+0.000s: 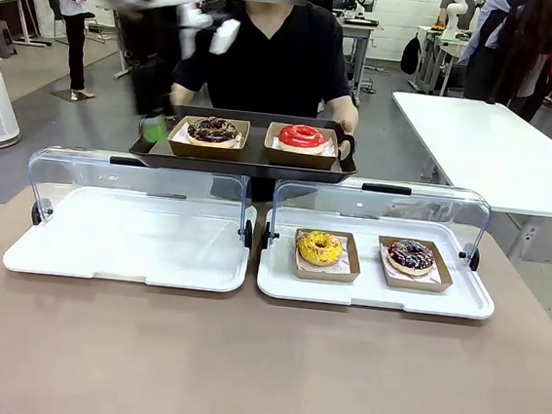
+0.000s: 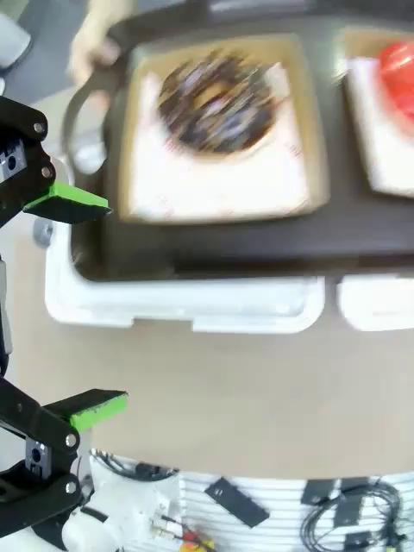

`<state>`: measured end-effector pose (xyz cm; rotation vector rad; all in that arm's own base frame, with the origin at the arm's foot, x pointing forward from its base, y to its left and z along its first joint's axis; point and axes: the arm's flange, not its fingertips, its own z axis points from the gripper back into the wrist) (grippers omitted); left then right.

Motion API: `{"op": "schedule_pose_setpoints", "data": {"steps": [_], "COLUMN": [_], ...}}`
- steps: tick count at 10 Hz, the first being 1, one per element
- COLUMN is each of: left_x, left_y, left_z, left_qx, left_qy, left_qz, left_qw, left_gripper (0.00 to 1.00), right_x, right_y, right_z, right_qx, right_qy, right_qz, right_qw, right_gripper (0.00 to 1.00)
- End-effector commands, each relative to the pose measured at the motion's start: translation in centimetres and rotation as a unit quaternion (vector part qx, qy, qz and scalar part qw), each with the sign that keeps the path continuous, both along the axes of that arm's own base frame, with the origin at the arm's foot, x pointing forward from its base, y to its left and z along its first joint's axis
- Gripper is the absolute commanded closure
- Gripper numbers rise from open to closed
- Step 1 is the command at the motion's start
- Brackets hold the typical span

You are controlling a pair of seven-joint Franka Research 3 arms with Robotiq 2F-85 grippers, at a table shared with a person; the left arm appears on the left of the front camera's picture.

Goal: Provide the desired donut to the person.
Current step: Place the picked Paper togo box onto the Handle tray extended by the person.

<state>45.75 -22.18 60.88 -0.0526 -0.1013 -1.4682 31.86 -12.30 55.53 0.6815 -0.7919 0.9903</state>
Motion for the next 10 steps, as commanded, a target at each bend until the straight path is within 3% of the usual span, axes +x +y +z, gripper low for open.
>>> {"op": "schedule_pose_setpoints", "data": {"steps": [1, 5, 8, 10], "left_x": [-6.8, -5.6, -4.4, -5.3], "left_y": [6.4, 12.9, 12.4, 14.2], "left_z": [-6.0, -8.8, -8.6, -9.3], "left_qx": [-0.013, -0.051, -0.001, -0.036], "left_qy": [-0.016, 0.022, 0.039, 0.03], "left_qz": [0.029, 0.096, 0.106, 0.102], "left_qw": [0.999, 0.994, 0.994, 0.994], "left_gripper": [0.0, 0.0, 0.0, 0.0], "right_x": [0.1, 0.1, 0.1, 0.1], "right_y": [0.1, 0.1, 0.1, 0.1], "right_z": [0.0, 0.0, 0.0, 0.0], "right_qx": [0.009, 0.009, 0.009, 0.009], "right_qy": [-0.006, -0.006, -0.006, -0.006], "right_qz": [0.004, 0.004, 0.004, 0.004], "right_qw": [1.0, 1.0, 1.0, 1.0], "right_gripper": [0.0, 0.0, 0.0, 0.0]}}
